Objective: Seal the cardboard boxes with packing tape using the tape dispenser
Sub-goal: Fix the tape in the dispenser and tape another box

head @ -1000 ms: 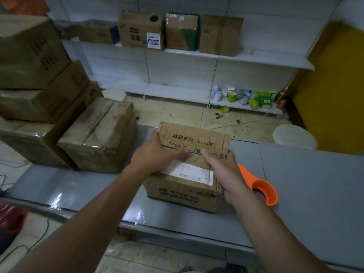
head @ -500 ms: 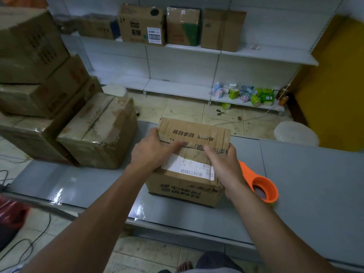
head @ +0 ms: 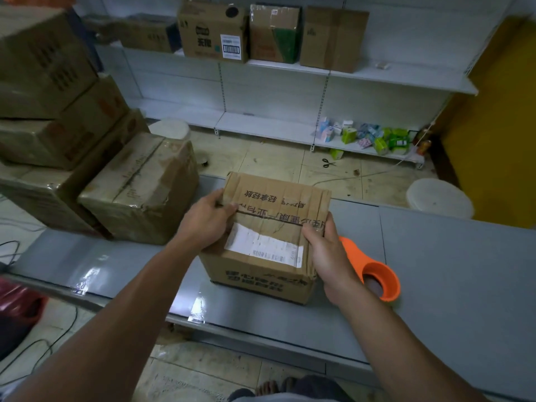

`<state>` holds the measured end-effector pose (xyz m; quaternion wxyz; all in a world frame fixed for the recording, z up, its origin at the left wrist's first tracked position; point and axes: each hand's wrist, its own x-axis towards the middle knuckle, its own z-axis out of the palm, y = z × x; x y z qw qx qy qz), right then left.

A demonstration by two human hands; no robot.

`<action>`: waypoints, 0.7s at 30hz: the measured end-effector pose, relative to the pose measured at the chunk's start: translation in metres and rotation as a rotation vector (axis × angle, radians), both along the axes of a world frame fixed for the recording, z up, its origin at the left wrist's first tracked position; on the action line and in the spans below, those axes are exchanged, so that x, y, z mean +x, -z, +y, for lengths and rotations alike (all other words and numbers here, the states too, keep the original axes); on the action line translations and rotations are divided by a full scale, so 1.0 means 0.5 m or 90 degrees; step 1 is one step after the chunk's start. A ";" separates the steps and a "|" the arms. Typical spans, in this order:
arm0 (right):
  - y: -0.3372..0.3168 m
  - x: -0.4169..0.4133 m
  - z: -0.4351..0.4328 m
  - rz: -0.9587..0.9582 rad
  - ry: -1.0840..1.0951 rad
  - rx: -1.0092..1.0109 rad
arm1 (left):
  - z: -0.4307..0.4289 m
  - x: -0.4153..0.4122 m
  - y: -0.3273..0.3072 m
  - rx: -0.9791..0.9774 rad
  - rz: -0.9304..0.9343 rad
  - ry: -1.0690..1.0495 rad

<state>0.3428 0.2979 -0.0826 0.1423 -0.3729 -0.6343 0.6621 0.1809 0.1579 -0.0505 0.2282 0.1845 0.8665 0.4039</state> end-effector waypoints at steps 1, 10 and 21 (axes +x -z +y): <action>0.004 0.001 -0.003 0.017 0.006 -0.030 | -0.005 0.004 -0.004 0.044 -0.057 -0.011; 0.023 0.000 -0.001 0.076 0.030 -0.128 | -0.038 0.013 -0.008 0.147 -0.356 -0.088; -0.131 -0.071 0.024 0.184 0.039 -0.067 | -0.059 -0.021 -0.089 0.328 -0.319 -0.016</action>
